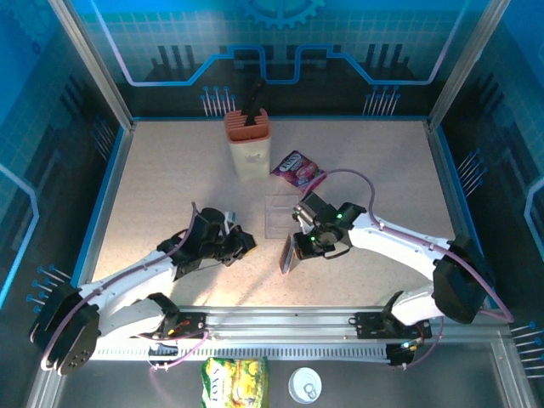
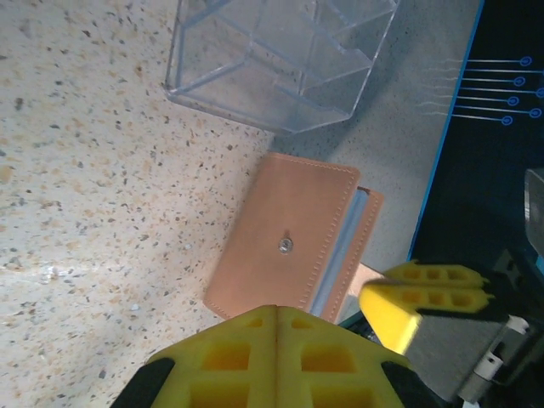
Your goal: Take the credit cards out of the card holder
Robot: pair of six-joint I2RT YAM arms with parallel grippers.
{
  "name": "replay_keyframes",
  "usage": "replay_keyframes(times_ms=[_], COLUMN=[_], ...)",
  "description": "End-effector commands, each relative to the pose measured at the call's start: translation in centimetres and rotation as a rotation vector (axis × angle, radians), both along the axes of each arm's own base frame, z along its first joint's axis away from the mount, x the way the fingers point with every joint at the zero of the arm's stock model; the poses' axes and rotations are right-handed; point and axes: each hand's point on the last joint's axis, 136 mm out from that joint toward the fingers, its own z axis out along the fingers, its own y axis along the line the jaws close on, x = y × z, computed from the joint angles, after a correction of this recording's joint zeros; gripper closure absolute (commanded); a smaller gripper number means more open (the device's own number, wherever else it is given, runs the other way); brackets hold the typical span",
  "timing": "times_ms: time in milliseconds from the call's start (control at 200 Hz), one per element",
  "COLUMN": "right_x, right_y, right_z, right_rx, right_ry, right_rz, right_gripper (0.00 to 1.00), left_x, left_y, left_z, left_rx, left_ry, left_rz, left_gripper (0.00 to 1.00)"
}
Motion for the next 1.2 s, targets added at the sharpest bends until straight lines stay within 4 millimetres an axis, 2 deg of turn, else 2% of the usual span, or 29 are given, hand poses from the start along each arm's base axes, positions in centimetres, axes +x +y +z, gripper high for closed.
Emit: replay_keyframes(times_ms=[0, 140, 270, 340, 440, 575, 780, 1030, 1196], right_x=[-1.1, -1.9, -2.0, -1.8, -1.3, -0.9, -0.8, -1.1, -0.9], right_y=[2.2, 4.5, 4.6, 3.7, 1.4, -1.5, -4.6, -6.4, -6.9], right_z=[1.2, 2.0, 2.4, 2.3, 1.6, -0.3, -3.0, -5.6, -6.9], right_rx=[0.041, 0.045, 0.014, -0.019, -0.089, -0.141, -0.214, -0.287, -0.33], right_ry=[0.024, 0.016, 0.001, -0.015, -0.018, 0.007, 0.046, 0.082, 0.092], right_rz=[0.092, 0.185, 0.209, 0.197, 0.142, 0.065, -0.002, -0.023, -0.019], right_gripper=[1.0, 1.0, 1.0, 1.0, 1.0, 1.0, 1.0, 1.0, 1.0], left_x=[-0.8, -0.8, -0.8, -0.8, -1.0, -1.3, -1.7, -1.8, -1.8], left_y=[0.8, 0.5, 0.3, 0.2, 0.2, 0.0, -1.0, -2.8, -3.0], left_z=[-1.1, -1.1, -1.3, -1.5, -2.2, -3.4, -5.2, -5.9, -6.5], left_rx=[0.046, 0.034, 0.035, 0.041, 0.062, 0.084, 0.094, 0.098, 0.102], left_ry=[0.025, 0.03, 0.038, 0.047, 0.068, 0.102, 0.157, 0.175, 0.184], left_rz=[-0.017, -0.027, -0.038, -0.049, -0.069, -0.091, -0.135, -0.181, -0.173], left_gripper=[1.0, 1.0, 1.0, 1.0, 1.0, 1.0, 1.0, 1.0, 1.0])
